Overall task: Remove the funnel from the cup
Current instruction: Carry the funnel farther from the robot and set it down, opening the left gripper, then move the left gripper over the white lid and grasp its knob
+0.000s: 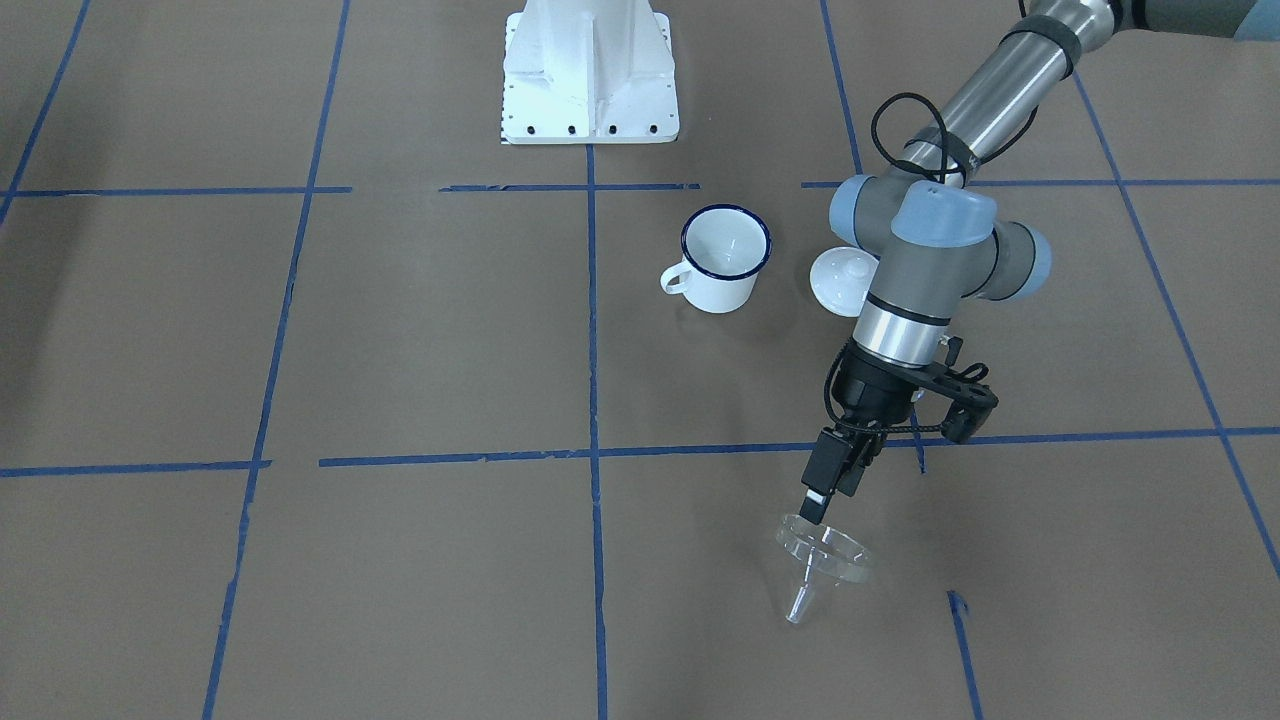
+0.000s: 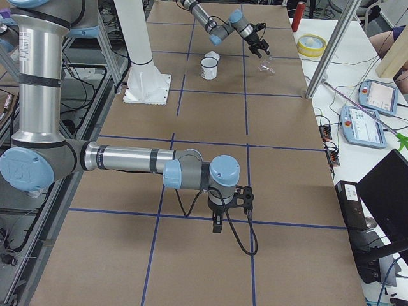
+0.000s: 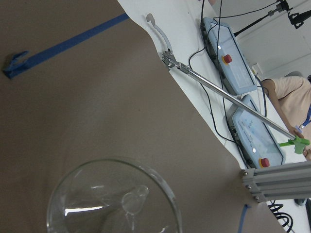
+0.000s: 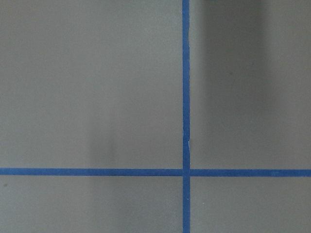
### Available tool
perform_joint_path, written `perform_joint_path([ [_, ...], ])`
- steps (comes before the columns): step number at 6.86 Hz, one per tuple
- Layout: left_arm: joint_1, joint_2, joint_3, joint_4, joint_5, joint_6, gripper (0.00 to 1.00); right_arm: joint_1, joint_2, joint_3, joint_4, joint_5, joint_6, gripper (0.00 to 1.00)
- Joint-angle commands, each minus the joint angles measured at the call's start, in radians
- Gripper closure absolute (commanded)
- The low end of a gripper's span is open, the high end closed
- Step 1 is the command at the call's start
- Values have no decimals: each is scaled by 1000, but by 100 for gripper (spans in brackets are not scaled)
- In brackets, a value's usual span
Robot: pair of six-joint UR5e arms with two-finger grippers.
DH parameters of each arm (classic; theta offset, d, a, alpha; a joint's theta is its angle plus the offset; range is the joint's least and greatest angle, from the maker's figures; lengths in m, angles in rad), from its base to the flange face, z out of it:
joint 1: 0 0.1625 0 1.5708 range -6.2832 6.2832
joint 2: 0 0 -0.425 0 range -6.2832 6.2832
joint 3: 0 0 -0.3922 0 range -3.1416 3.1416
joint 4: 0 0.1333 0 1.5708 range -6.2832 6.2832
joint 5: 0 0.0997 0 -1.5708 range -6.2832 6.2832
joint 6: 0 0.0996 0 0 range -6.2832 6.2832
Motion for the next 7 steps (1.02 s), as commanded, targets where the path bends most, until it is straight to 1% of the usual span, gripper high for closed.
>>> perform_joint_path([
  [1,1,72,-219,346,-92,165,9,0,0,0,0,0,0,0],
  [2,-3,93,-322,516,-186,293,9,0,0,0,0,0,0,0],
  [3,-3,194,-381,532,-206,341,10,0,0,0,0,0,0,0],
  [4,-3,307,-441,532,-303,430,10,0,0,0,0,0,0,0],
  [5,1,345,-481,535,-383,434,10,0,0,0,0,0,0,0],
  [6,16,345,-507,541,-426,420,10,0,0,0,0,0,0,0],
  [7,76,354,-501,540,-433,402,10,0,0,0,0,0,0,0],
])
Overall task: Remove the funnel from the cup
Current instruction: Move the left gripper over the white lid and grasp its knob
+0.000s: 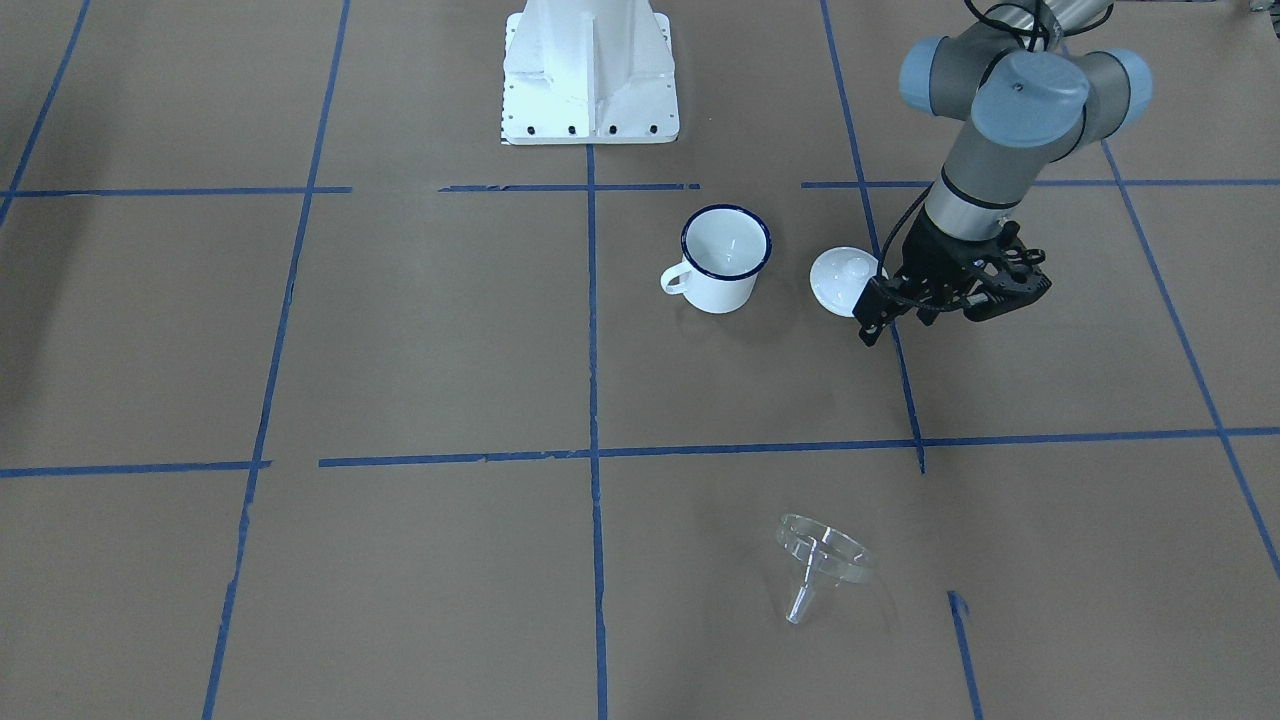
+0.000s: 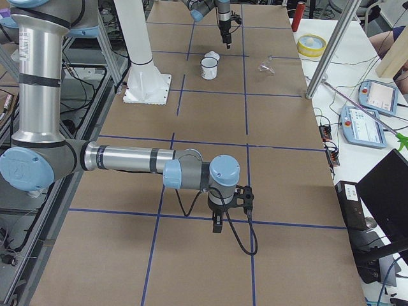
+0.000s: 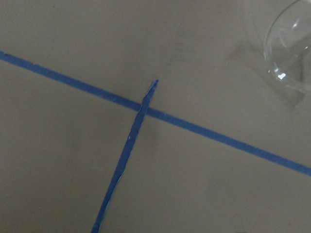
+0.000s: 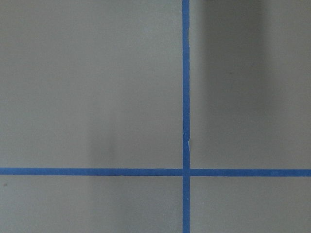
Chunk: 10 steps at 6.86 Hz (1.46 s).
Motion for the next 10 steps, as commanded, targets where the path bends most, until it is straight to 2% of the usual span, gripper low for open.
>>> perform_joint_path([
  [1,92,19,-17,0,-27,-83,10,0,0,0,0,0,0,0],
  [2,156,22,-16,2,-5,-126,10,0,0,0,0,0,0,0],
  [6,162,36,-20,43,3,-128,12,0,0,0,0,0,0,0],
  [10,154,54,-22,43,7,-120,21,0,0,0,0,0,0,0],
])
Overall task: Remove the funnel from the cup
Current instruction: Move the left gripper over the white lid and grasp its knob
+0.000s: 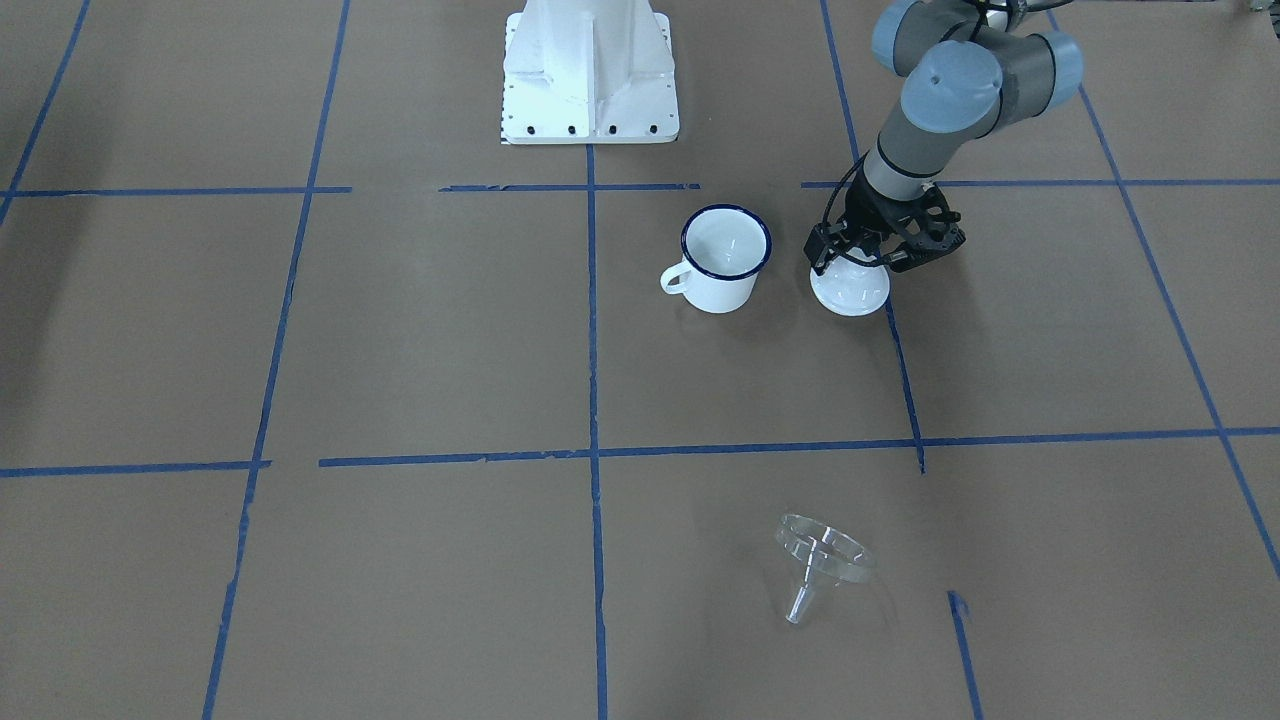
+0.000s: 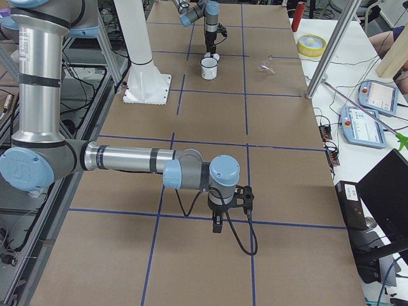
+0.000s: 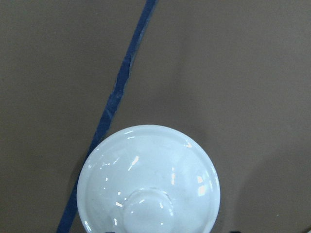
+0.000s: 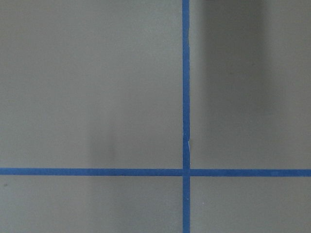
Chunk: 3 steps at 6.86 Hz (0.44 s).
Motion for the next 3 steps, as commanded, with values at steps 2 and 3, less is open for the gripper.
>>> perform_joint_path([
  [2,-8,7,-3,0,16,2,34,0,0,0,0,0,0,0],
  [3,-9,12,-4,0,24,2,40,0,0,0,0,0,0,0],
])
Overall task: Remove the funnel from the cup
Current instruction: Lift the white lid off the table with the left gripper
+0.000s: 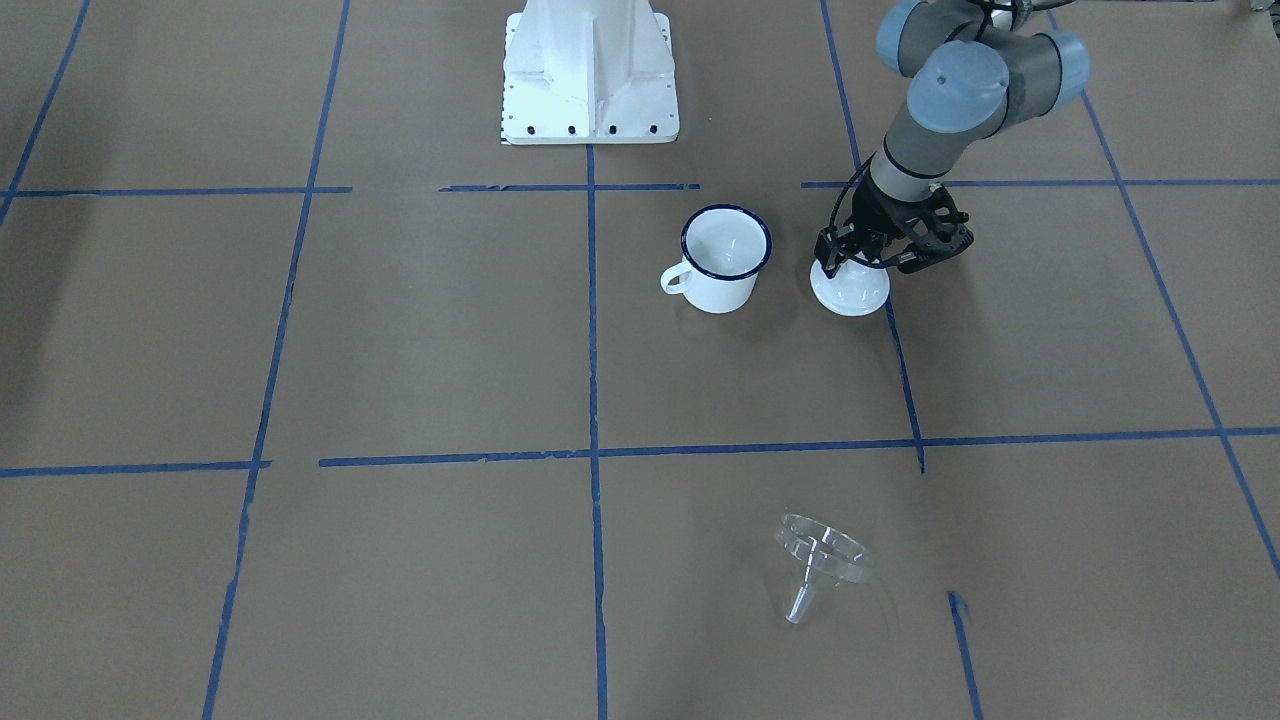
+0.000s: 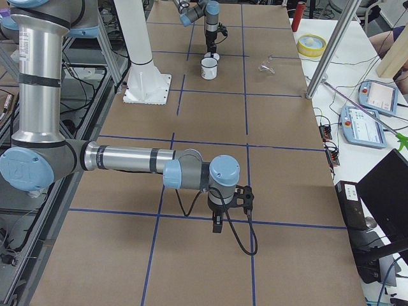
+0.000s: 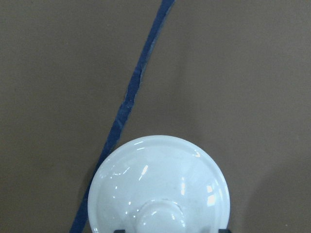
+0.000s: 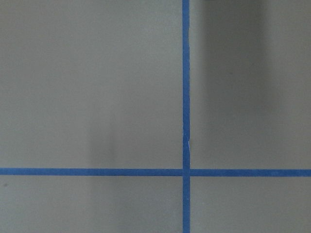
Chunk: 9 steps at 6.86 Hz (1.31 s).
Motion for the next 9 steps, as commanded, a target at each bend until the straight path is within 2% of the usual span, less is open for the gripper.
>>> perform_joint_path([
  [1,-2,5,1,0,7,0,41,0,0,0,0,0,0,0],
  [3,-7,10,2,0,41,2,41,0,0,0,0,0,0,0],
  [4,-7,10,1,0,42,2,47,0,0,0,0,0,0,0],
  [5,-7,10,1,0,42,0,62,0,0,0,0,0,0,0],
  [6,-8,8,1,2,42,0,94,0,0,0,0,0,0,0],
  [7,-16,4,-12,35,44,-1,100,0,0,0,0,0,0,0],
  [9,-25,-4,-103,130,44,-1,100,0,0,0,0,0,0,0],
])
